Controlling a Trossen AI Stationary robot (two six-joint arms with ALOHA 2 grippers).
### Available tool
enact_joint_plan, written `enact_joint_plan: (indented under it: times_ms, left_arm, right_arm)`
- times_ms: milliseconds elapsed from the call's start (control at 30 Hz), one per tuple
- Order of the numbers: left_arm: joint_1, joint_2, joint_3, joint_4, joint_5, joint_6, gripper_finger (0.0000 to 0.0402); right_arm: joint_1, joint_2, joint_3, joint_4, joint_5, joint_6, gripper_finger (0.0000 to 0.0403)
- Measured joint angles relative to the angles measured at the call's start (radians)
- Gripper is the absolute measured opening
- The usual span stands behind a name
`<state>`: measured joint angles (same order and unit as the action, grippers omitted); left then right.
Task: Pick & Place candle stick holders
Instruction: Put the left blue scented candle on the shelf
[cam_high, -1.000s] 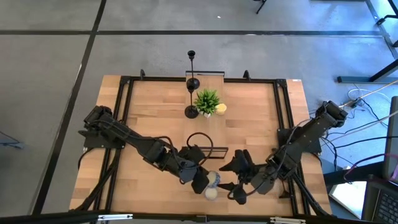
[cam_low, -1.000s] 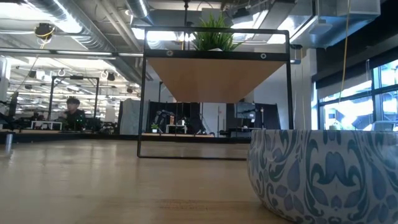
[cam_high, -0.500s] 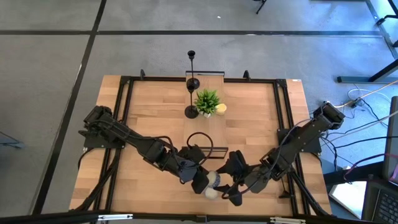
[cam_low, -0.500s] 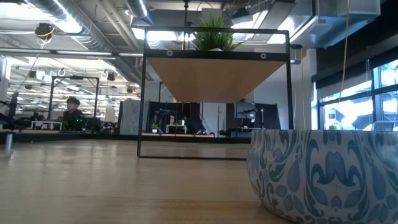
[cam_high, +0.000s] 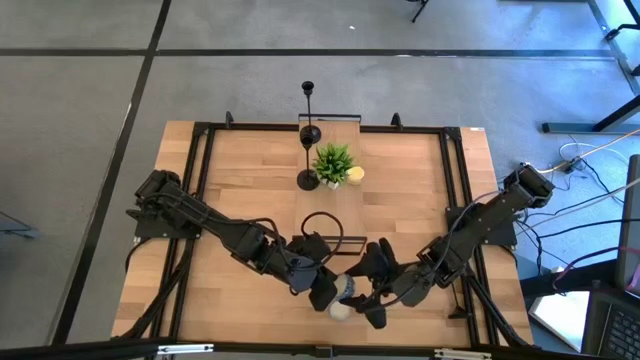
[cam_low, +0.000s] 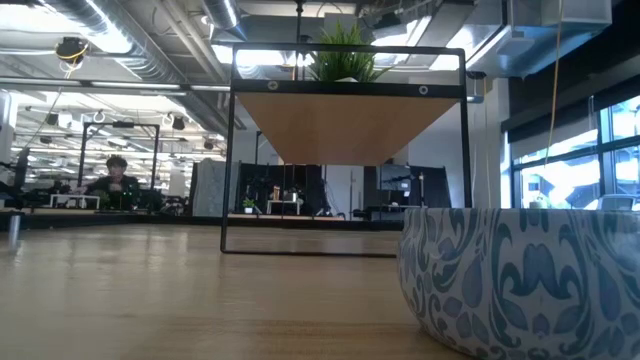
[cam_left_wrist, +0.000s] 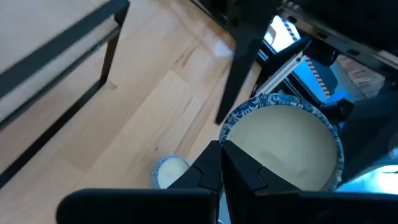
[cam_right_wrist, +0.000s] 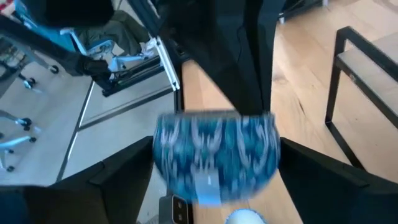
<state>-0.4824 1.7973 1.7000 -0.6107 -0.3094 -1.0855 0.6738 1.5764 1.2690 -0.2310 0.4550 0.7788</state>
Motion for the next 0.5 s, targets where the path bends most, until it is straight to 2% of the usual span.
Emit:
enact_joint_plan:
  times_ms: [167,500]
  left_arm:
    - [0.002,0.0,0.0,0.015,-0.007,0.008,0.0002]
    - [0.001,0.0,0.0,0.01,0.001,0.008,0.0002]
  right_arm:
    - [-0.011,0.0,0.0,-0.004,-0.014,0.028,0.036]
    - [-0.006,0.0,0.0,-0.012,-0.022,0.012,0.0363]
